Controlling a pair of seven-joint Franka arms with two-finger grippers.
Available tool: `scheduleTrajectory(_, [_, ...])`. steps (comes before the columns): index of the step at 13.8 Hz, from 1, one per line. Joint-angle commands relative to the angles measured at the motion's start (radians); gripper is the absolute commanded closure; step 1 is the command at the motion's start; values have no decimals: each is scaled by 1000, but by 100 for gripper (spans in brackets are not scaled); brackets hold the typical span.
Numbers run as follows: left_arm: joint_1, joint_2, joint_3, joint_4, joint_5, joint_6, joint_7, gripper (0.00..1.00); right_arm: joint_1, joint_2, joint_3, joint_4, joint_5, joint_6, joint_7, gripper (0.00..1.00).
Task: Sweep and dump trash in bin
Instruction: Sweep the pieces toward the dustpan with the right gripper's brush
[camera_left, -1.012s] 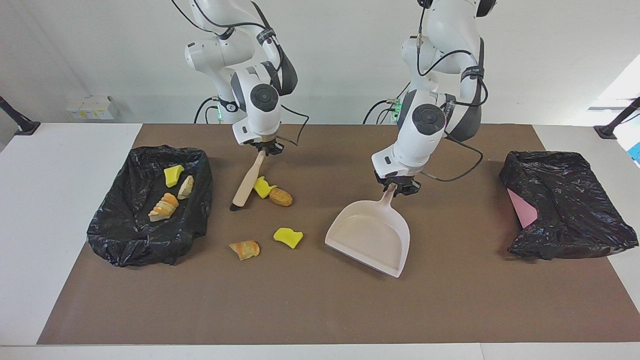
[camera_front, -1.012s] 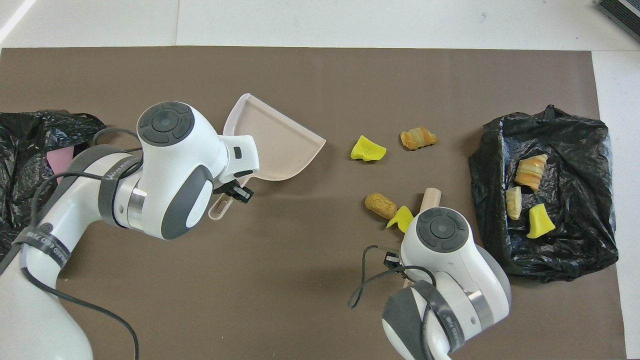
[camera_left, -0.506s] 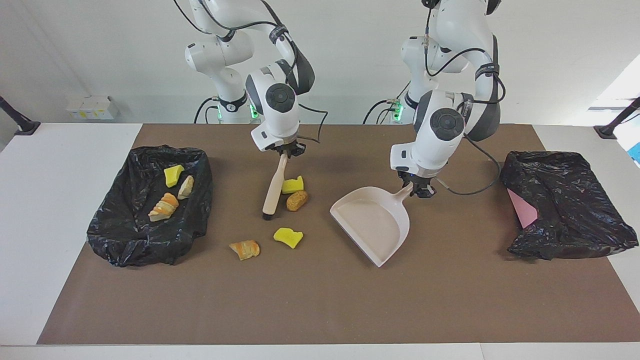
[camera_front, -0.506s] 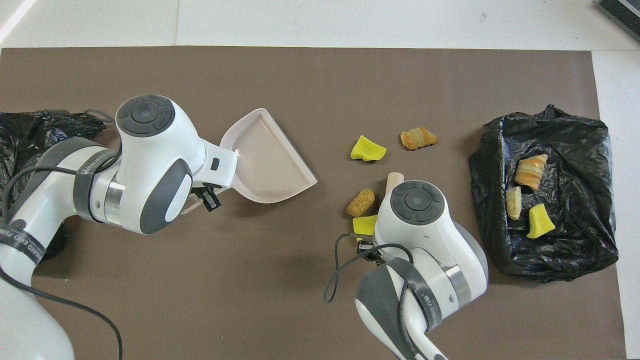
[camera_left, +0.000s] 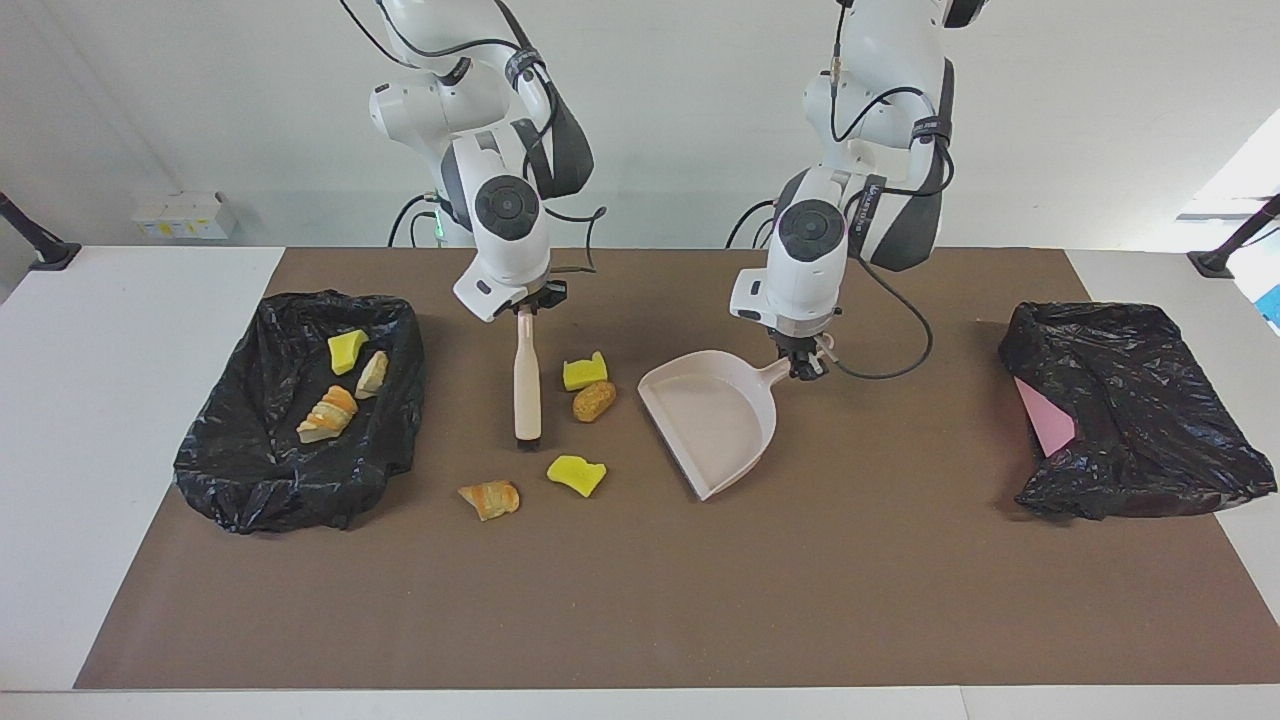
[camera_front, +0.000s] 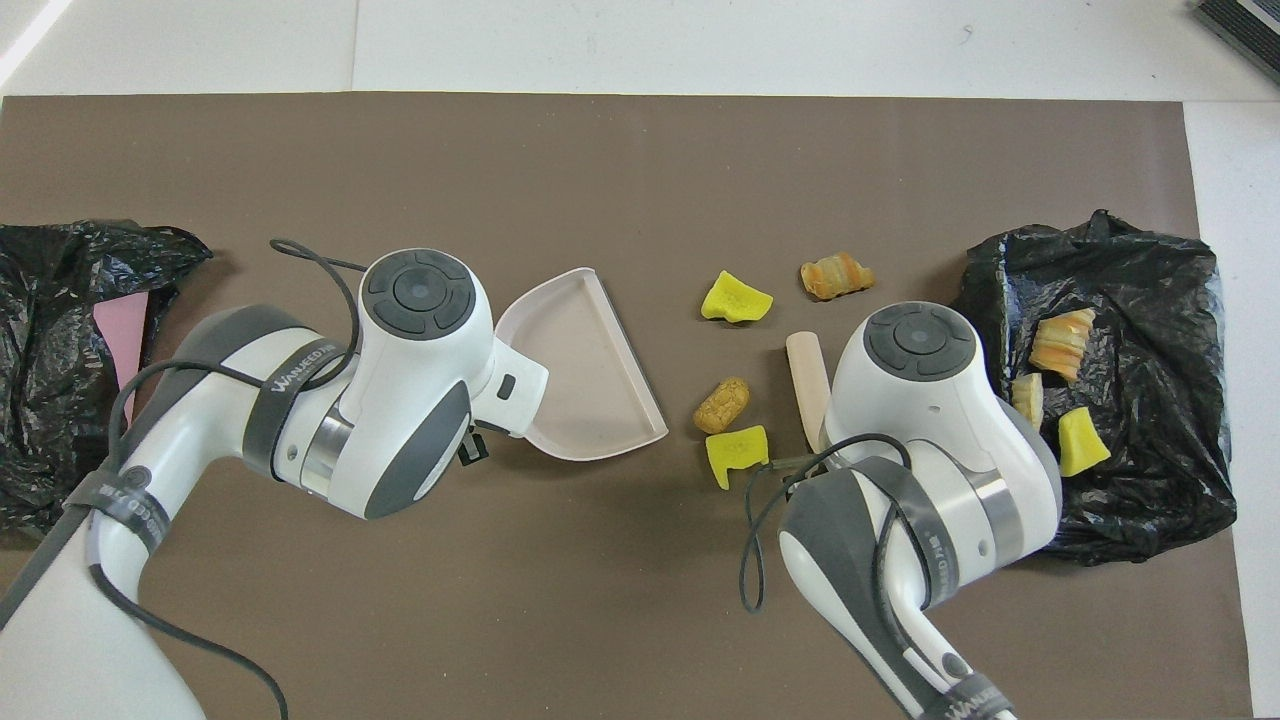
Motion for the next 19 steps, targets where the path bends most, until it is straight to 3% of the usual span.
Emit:
scheduleTrajectory(1, [-42, -65, 11, -59, 23, -25, 12, 100, 26, -16, 11, -59, 3, 44, -25, 100])
scheduleTrajectory(5, [-58, -79, 8, -91, 22, -11, 12, 100, 155, 19, 11, -65, 109, 88, -21, 100])
scheduleTrajectory(8, [-93, -80, 9, -126, 22, 39, 12, 100, 223, 57, 14, 24, 193, 126, -10, 100])
scheduleTrajectory(11, [-87, -85, 9, -139, 22, 70, 12, 100, 232, 86, 14, 111, 195, 115, 71, 100])
scheduleTrajectory(13, [-81, -83, 9, -149, 22, 105, 32, 100, 215, 64, 3, 127, 193, 98, 79, 100])
scheduleTrajectory(16, [-56, -77, 11, -143, 20, 110, 126, 100, 151, 65, 0, 205, 97, -11, 73, 100])
scheduleTrajectory(19, [-53, -76, 13, -137, 20, 95, 132, 100, 100, 82, 3, 227, -63, -22, 39, 100])
